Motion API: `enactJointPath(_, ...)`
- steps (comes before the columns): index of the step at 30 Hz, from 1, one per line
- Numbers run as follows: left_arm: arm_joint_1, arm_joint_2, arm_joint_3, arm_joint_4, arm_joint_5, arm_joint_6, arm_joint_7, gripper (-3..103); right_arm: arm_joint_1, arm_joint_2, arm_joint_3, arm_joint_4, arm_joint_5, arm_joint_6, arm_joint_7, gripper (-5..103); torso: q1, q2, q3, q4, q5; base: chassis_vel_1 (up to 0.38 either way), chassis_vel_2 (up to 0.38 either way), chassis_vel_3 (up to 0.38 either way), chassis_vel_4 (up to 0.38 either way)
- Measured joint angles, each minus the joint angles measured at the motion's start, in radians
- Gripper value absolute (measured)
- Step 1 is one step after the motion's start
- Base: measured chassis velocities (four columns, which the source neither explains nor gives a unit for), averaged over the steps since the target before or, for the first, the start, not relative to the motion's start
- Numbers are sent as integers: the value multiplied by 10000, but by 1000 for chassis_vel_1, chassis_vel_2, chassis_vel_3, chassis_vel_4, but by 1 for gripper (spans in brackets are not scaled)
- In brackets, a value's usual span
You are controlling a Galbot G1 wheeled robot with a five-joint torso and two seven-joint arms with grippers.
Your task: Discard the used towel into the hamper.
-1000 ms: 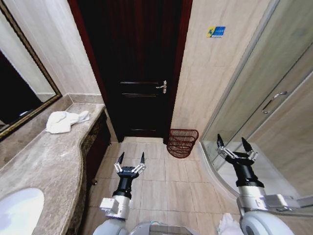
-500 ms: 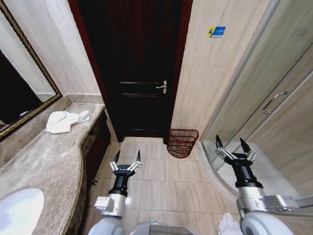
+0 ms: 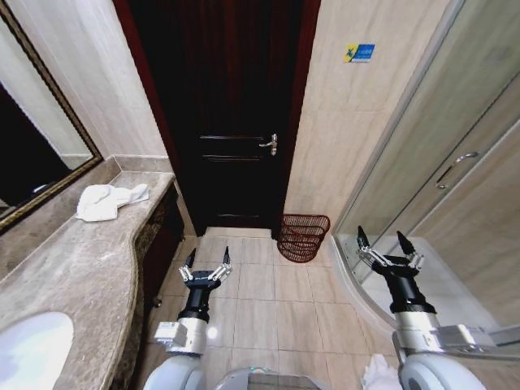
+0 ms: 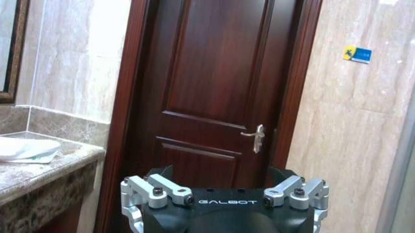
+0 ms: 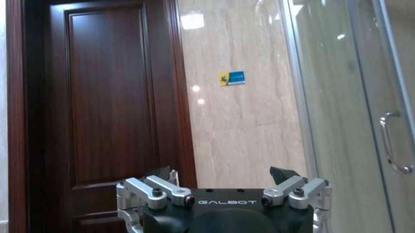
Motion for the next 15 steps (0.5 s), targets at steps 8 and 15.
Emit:
enactJointPath(8, -46, 0, -97, 10, 9, 31, -93, 97, -13, 23, -28, -1, 9, 93, -49, 100, 3, -3, 1, 0, 0, -92, 96, 102, -92)
enactJointPath(15, -131, 0, -386, 138, 104, -377, -193, 97, -12, 63, -61, 0, -4, 147, -58, 100, 5, -4, 2, 0, -1, -101, 101, 108, -112)
